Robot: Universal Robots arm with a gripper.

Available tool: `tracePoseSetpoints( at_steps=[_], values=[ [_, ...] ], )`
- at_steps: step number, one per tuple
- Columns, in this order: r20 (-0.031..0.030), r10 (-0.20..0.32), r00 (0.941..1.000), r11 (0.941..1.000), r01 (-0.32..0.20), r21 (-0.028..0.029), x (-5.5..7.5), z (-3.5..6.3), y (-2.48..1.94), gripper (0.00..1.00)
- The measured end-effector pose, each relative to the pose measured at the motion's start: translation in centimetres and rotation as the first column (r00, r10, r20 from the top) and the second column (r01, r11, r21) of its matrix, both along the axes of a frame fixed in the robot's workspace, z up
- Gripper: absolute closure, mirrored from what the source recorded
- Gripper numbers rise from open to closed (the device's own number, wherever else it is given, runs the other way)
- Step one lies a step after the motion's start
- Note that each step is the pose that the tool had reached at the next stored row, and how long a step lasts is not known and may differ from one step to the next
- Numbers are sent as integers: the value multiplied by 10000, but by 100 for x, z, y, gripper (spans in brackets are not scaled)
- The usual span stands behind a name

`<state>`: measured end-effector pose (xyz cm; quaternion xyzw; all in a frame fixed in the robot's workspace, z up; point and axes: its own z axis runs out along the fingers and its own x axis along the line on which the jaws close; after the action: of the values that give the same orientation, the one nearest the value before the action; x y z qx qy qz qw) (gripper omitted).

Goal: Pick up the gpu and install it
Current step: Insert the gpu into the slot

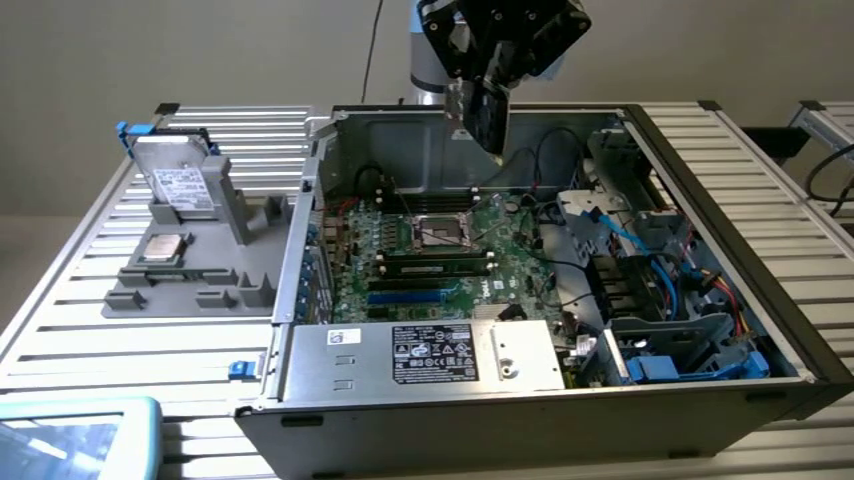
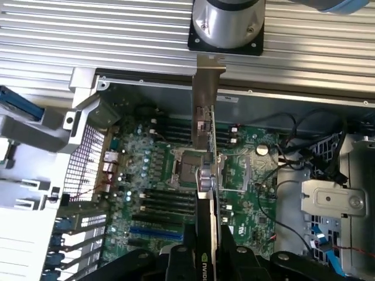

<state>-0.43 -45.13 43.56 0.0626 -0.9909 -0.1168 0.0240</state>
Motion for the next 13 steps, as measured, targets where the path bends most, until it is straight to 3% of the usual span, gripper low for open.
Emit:
tracePoseSetpoints(
  at_steps=[3, 7, 13],
  values=[
    [1, 539, 9985, 9985, -539, 49, 0, -4, -1, 73],
    [2, 1260, 9920, 9920, -1260, 54, 0, -14, -1, 73],
    [9, 2339, 9723, 9722, -2339, 89, 0, -28, 0, 73]
  ],
)
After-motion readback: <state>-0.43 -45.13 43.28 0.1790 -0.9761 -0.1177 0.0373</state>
